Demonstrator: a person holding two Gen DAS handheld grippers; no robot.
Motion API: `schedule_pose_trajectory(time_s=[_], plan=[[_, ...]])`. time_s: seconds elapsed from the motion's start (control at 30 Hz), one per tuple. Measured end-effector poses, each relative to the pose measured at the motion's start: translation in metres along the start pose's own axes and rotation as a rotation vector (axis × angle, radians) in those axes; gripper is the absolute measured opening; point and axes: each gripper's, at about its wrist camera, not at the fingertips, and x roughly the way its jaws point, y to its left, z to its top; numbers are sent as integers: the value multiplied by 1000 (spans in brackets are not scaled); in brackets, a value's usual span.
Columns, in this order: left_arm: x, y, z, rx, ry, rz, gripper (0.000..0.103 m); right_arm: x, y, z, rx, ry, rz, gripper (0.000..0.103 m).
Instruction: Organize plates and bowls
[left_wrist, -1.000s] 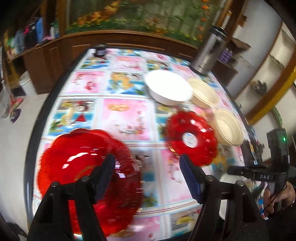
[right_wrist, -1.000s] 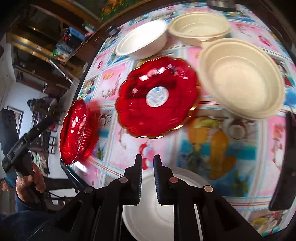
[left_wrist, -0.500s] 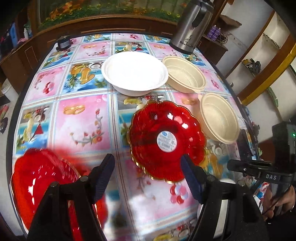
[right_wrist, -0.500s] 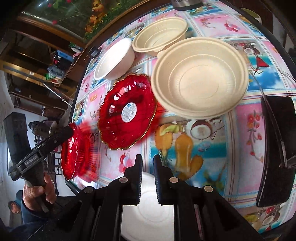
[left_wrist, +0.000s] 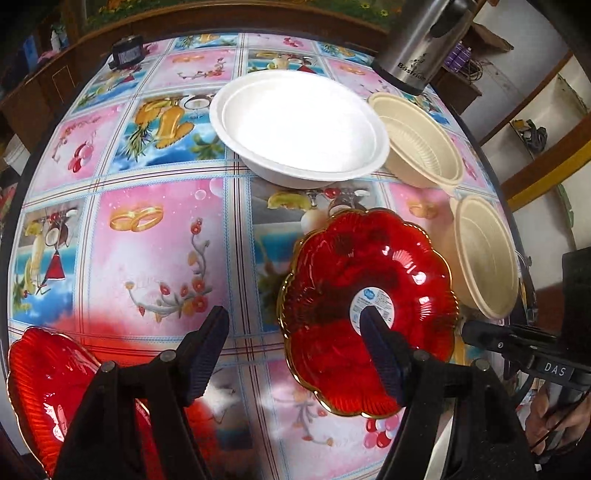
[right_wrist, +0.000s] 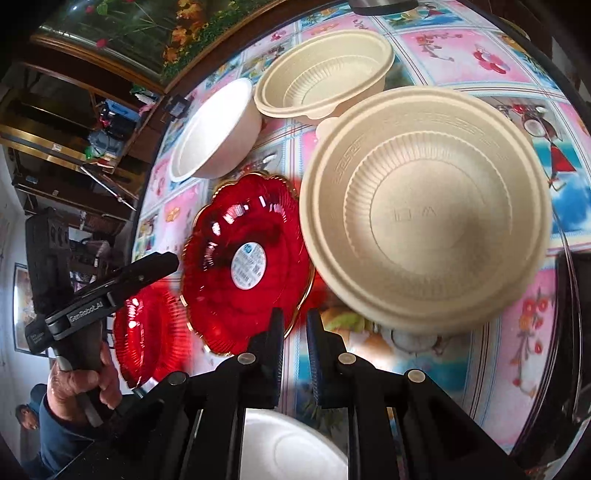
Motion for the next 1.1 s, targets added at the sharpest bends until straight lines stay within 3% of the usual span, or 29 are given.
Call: schedule_pose_trajectory(time_s=[0.3,0.4,0.47,0.53,0.63,1.1], plan=[[19,-2,5,19,18,16,72,13,0,7,10,18,-50,13],[24,-5,4,39,16,32,53,17,-2,8,15,20,-58,19],[28,-7,4,47,25,30,35,18,-1,8,8,12,-59,19],[29,-9,1,55,28,22,31,19,2,9,-17,3,-57,19],[26,-14,-5,80,11,54,31,15,7,6,-38,-11,-61,19],[-14,-7,-25,33,-70,46,31,4,28,-4,-89,-32,-26,19]])
